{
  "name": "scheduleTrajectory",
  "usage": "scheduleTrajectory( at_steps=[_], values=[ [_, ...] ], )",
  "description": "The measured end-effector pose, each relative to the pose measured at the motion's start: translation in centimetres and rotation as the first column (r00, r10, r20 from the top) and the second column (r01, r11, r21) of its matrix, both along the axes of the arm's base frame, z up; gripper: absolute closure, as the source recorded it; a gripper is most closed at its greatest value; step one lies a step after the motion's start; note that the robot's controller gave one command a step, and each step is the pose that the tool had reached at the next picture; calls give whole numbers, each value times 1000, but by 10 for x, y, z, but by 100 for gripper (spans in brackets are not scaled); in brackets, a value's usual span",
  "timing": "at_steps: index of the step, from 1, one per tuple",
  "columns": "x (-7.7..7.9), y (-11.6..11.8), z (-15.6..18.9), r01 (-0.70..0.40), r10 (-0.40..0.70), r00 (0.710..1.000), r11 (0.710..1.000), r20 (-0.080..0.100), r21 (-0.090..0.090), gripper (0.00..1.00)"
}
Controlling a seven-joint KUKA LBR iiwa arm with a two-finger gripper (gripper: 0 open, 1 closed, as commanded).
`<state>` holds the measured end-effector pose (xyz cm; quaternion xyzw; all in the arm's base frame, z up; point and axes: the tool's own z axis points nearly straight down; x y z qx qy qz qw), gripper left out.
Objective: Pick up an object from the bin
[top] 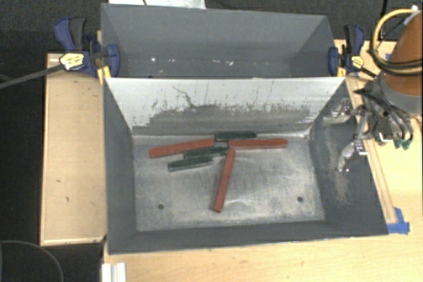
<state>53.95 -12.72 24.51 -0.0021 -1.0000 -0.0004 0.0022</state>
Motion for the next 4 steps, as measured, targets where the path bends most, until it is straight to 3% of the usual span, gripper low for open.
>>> scheduleTrajectory(
  at_steps=[1, 2, 3, 4],
  values=[
    [2, 1, 4, -4, 4, 1000, 1000, 8, -2, 0],
    [1, 26, -41, 6, -6, 1000, 1000, 15, -3, 0],
    [27, 32, -79, 156, -156, 988, 988, 9, 0, 0],
    [41, 83, -94, 310, -310, 951, 951, 8, -1, 0]
  ],
)
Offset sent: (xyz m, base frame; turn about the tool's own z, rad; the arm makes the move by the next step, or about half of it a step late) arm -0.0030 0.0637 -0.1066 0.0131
